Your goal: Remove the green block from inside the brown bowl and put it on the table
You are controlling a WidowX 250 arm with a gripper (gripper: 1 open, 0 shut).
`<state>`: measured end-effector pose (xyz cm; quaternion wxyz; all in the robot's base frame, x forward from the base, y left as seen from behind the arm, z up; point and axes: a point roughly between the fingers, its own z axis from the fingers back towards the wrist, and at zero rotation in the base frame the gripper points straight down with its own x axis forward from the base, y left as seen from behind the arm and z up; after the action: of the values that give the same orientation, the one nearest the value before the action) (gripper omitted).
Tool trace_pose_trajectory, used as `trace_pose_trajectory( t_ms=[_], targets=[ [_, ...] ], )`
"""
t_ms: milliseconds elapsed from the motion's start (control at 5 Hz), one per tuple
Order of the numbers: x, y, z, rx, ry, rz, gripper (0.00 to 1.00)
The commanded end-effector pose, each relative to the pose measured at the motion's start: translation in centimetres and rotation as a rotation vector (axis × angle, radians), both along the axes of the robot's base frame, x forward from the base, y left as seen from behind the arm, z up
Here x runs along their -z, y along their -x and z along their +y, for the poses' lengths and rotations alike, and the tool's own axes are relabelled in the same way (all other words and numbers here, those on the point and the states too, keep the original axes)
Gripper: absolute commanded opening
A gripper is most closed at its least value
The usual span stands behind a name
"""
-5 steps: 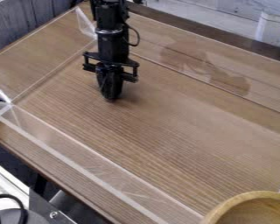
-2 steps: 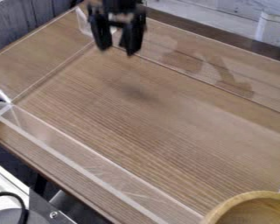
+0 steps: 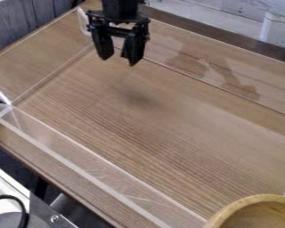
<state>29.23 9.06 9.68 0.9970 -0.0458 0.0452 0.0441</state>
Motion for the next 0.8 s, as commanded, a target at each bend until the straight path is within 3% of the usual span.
trace_pose_trajectory(
  t_ms=[0,200,600],
  targets=[
    [-2.9,-0.7,0.2,0.001,-0.060,-0.080,1.00],
    [-3.6,-0.7,0.2,0.002,-0.090,-0.078,1.00],
    [-4.0,0.4,1.4,-0.023,-0.048,-0.080,1.00]
  ],
)
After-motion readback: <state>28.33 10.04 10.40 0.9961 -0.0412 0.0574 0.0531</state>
